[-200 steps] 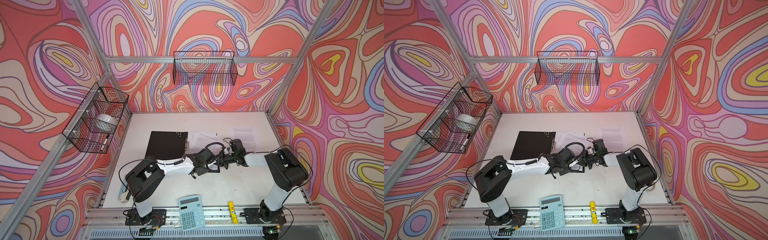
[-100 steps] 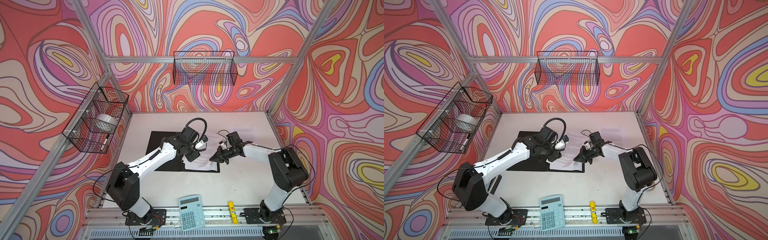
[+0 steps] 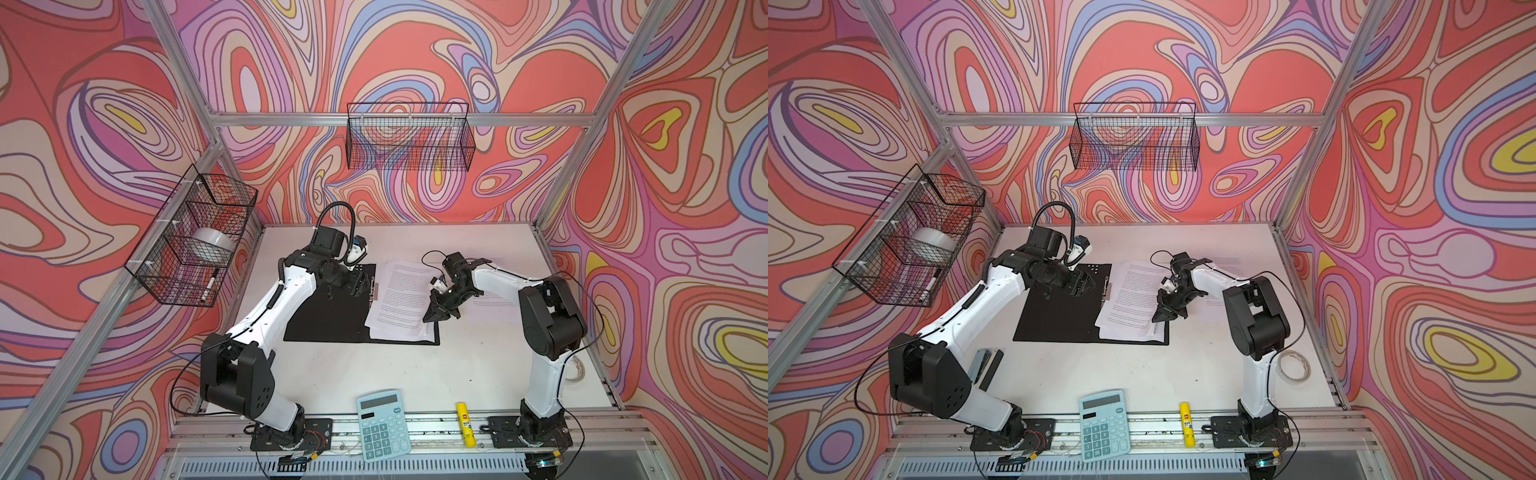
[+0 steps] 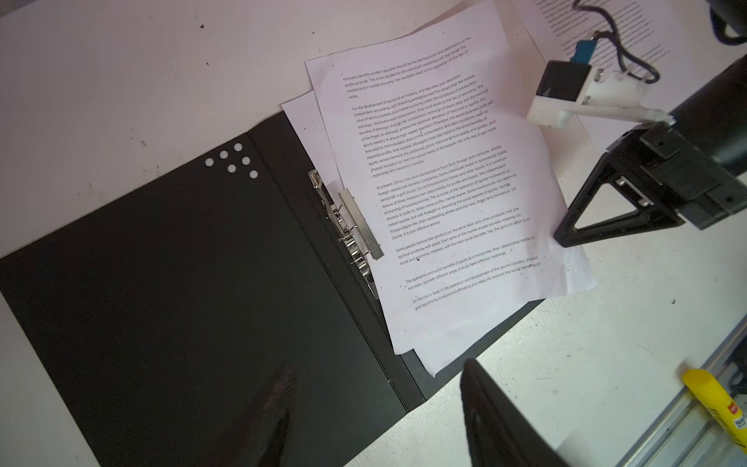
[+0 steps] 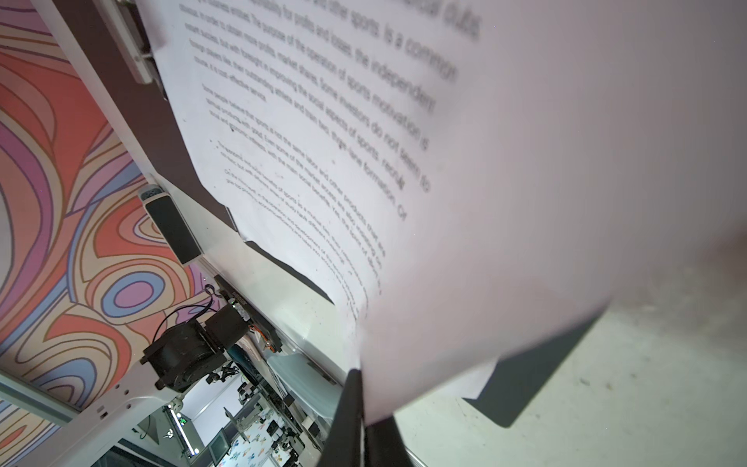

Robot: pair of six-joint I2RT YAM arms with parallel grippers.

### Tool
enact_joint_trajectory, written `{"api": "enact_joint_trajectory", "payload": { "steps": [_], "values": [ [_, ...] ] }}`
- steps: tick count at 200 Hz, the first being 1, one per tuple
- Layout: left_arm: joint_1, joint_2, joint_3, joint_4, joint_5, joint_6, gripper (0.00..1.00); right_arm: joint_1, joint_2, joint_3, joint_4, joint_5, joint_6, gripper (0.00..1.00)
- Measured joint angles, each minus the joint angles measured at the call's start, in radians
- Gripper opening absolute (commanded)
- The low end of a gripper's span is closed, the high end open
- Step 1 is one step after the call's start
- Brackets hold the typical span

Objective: Put the files into the folder

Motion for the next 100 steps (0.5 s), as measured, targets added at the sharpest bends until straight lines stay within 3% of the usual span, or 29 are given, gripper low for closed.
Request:
{"api": "enact_joint_trajectory", "payload": {
  "steps": [100],
  "values": [
    [0.002, -0.003, 0.017, -0.014, 0.019, -0.023, 0.64, -0.016, 0.027, 0.116, -0.216, 0.043, -0.190, 0.00]
  ]
}}
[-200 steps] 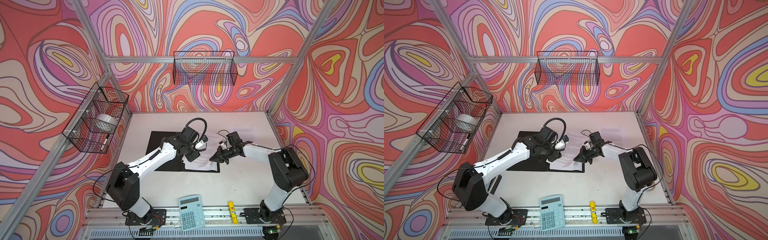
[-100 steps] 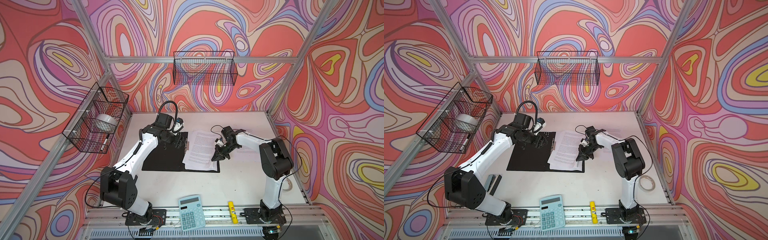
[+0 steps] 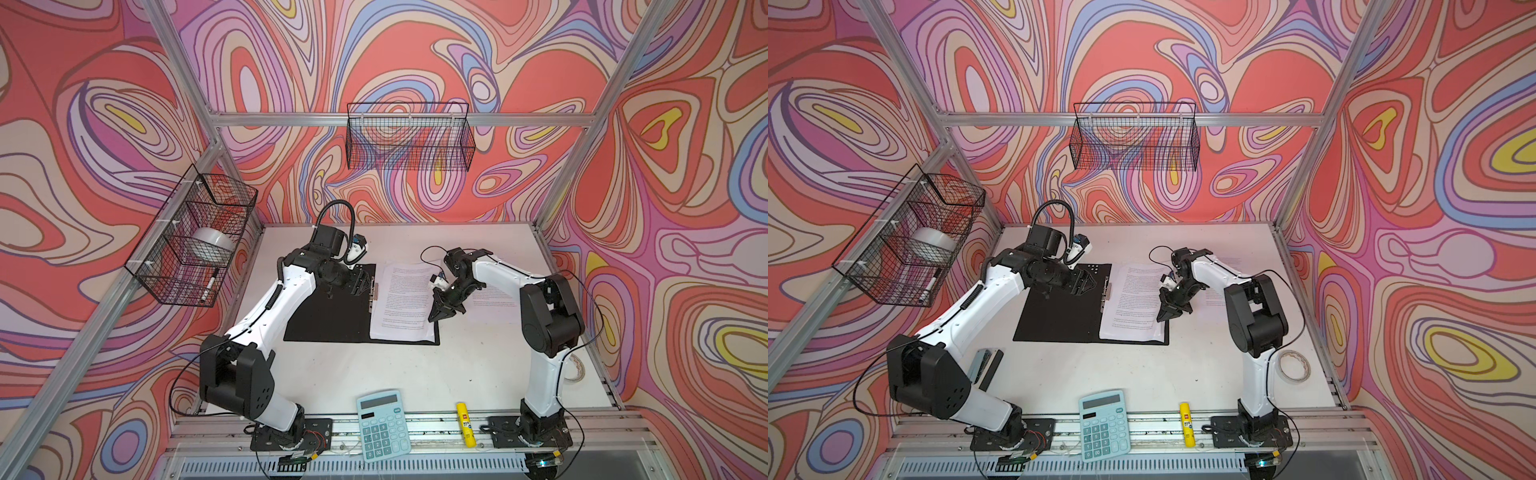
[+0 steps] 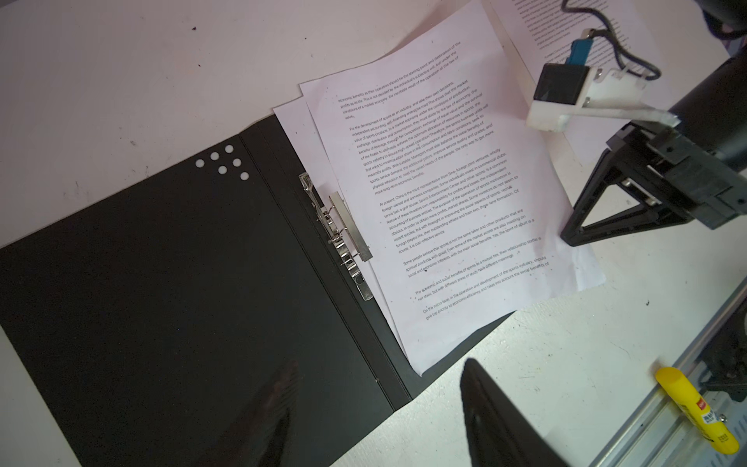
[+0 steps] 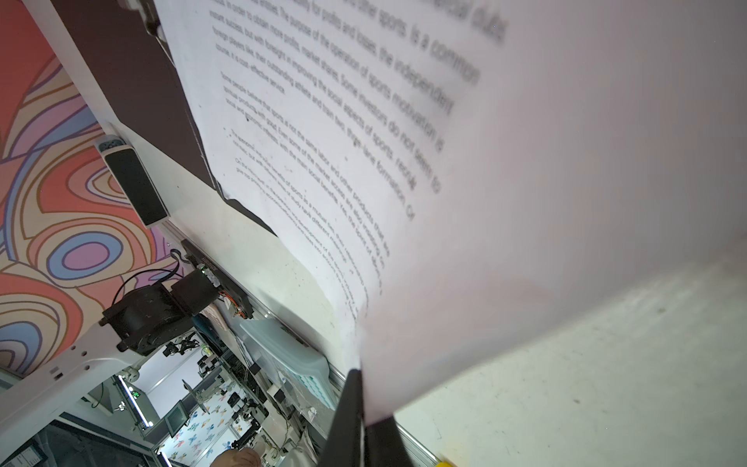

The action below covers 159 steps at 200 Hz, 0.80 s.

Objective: Put the files into the folder

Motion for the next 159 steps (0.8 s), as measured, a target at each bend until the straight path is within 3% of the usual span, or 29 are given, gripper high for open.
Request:
{"api": "enact_joint_trajectory", "payload": {
  "steps": [133, 159],
  "values": [
    [0.000, 0.005, 0.019, -0.005, 0.008, -0.013, 0.64, -0.008, 0.113, 0.079, -0.060, 0.051, -0.082, 0.00],
    [0.000, 0.006, 0.019, -0.005, 0.011, -0.013, 0.64, -0.008, 0.113, 0.080, -0.062, 0.053, -0.082, 0.18]
  ]
}}
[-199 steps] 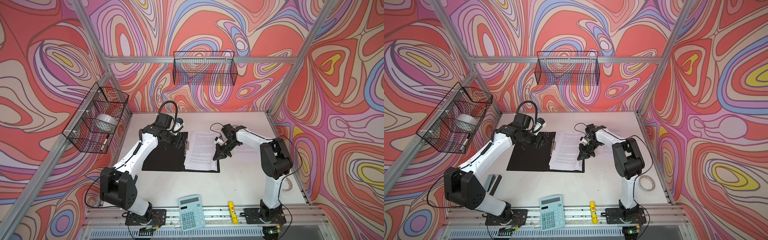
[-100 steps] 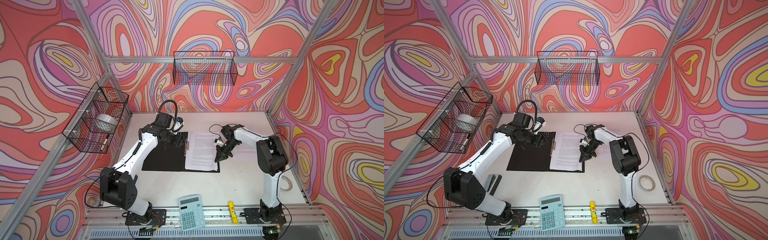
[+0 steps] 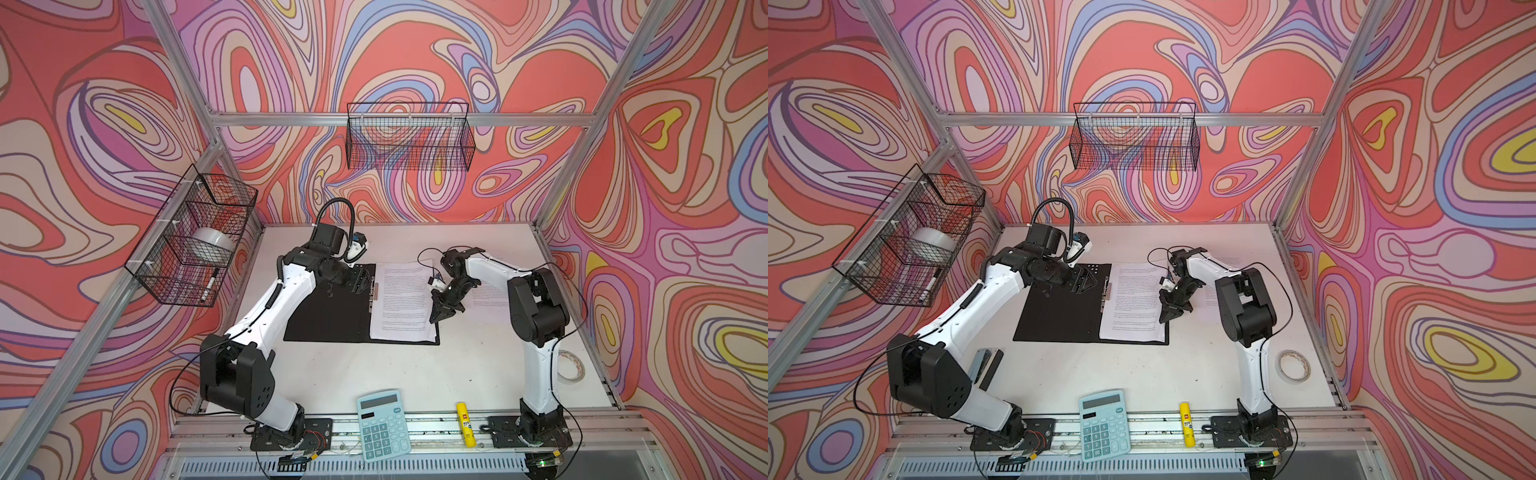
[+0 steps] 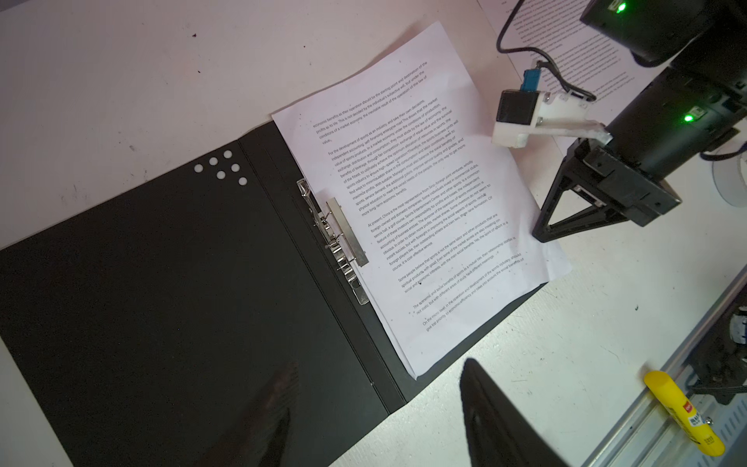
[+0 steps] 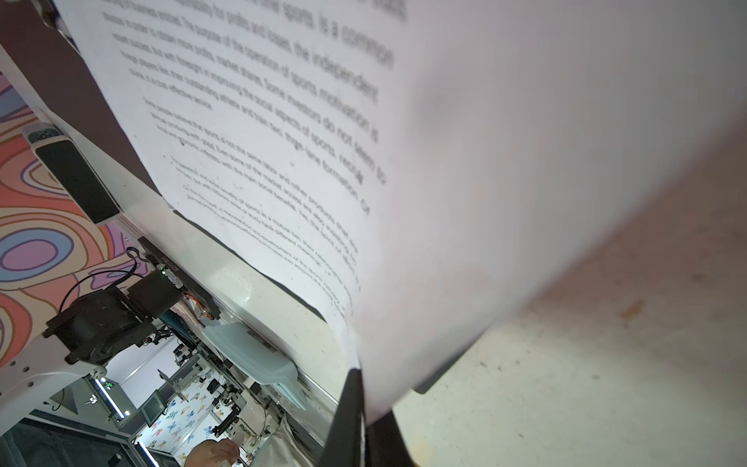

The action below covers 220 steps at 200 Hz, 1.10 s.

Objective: Put the files into the folder

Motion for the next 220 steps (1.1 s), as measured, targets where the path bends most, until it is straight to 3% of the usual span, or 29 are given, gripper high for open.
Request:
{"api": "enact_joint_trajectory", "payload": {
  "steps": [16, 45, 129, 155, 177, 220],
  "values": [
    [0.000, 0.000, 0.000, 0.000, 0.002, 0.000, 0.65, 0.000, 0.000, 0.000, -0.002, 0.008, 0.003, 0.30],
    [0.000, 0.000, 0.000, 0.000, 0.010, 0.001, 0.66, 0.000, 0.000, 0.000, -0.005, 0.039, 0.014, 0.41],
    [-0.001, 0.001, 0.036, 0.000, 0.063, 0.001, 0.71, -0.033, -0.092, -0.003, -0.034, 0.232, 0.087, 0.44],
    [-0.027, 0.049, 0.146, -0.002, 0.083, -0.006, 0.70, -0.163, -0.236, -0.040, 0.022, 0.283, 0.148, 0.44],
    [-0.101, 0.144, 0.267, 0.005, 0.095, -0.022, 0.70, -0.312, -0.325, -0.054, 0.073, 0.332, 0.185, 0.44],
    [-0.267, 0.424, 0.502, 0.008, 0.126, -0.108, 0.70, -0.494, -0.338, -0.095, 0.180, 0.418, 0.231, 0.45]
  ]
}}
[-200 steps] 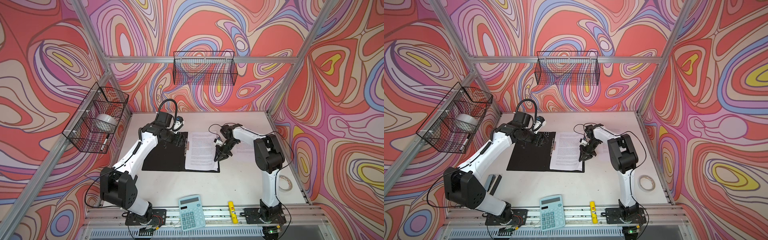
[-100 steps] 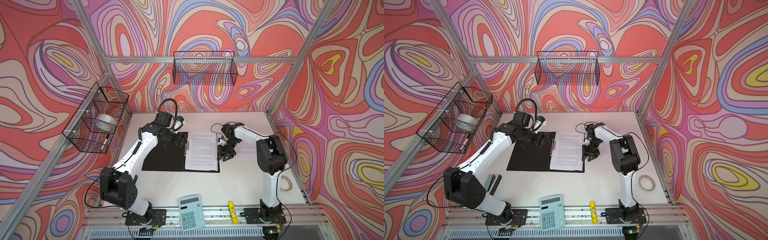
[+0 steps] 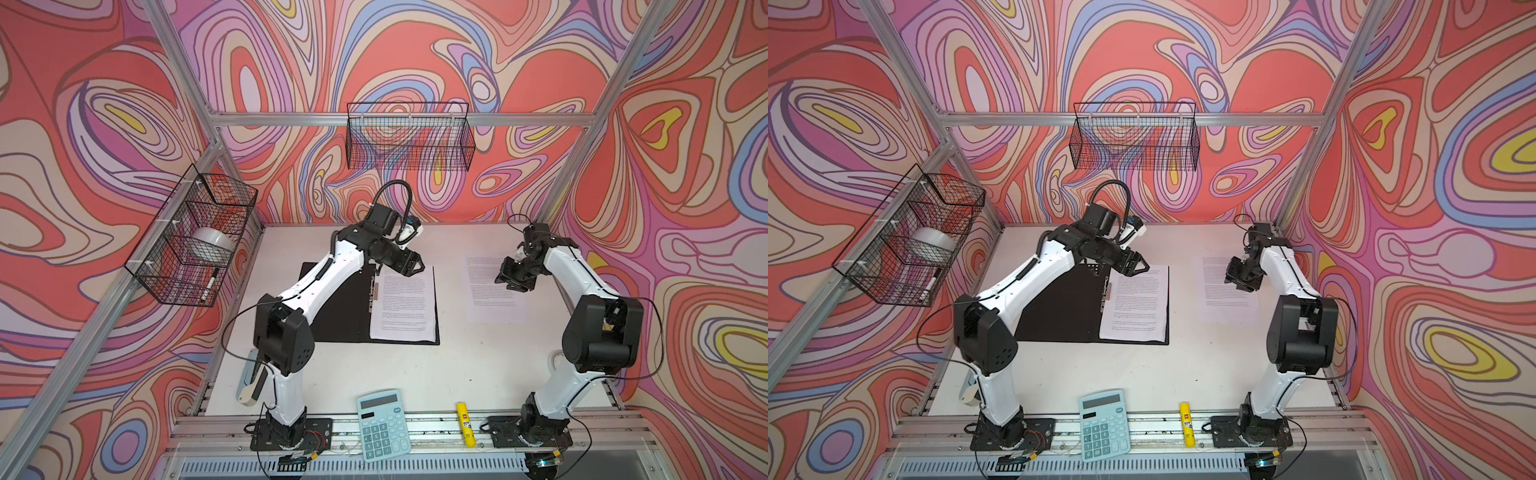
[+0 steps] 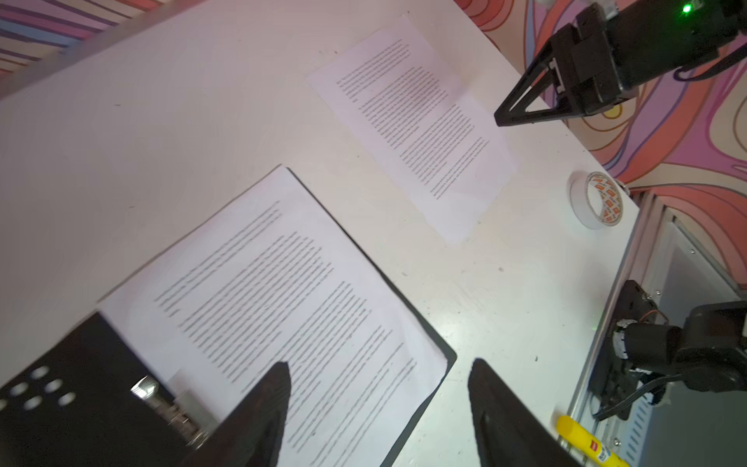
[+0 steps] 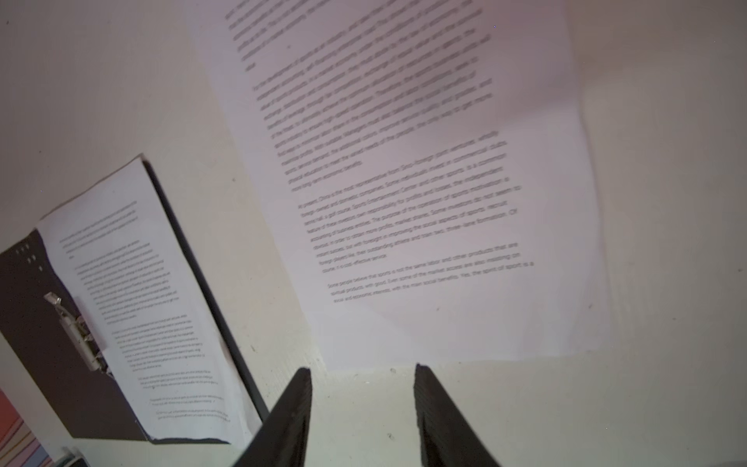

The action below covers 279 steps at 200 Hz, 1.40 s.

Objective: Put the files into the folder
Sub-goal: 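Move both grippers to the loose printed sheet beyond the folder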

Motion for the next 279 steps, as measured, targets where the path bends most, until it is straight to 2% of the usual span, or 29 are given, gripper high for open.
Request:
{"api": "enact_joint_trajectory", "payload": {
  "steps": [49, 79, 138, 192, 279],
  "values": [
    [-0.080, 0.329, 0.267, -0.054, 0.060, -0.103, 0.70, -0.106, 0.016, -0.054, 0.113, 0.066, 0.037, 0.45],
    [-0.111, 0.443, 0.343, -0.064, 0.084, -0.150, 0.71, -0.140, 0.040, -0.090, 0.163, 0.092, 0.047, 0.46],
    [-0.162, 0.547, 0.403, -0.066, 0.110, -0.198, 0.71, -0.223, 0.125, -0.111, 0.237, 0.105, 0.045, 0.47],
    [-0.181, 0.588, 0.450, -0.061, 0.110, -0.221, 0.72, -0.229, 0.188, -0.110, 0.267, 0.092, 0.023, 0.47],
    [-0.181, 0.637, 0.483, -0.060, 0.110, -0.247, 0.72, -0.229, 0.190, -0.119, 0.264, -0.058, -0.022, 0.45]
  ]
}}
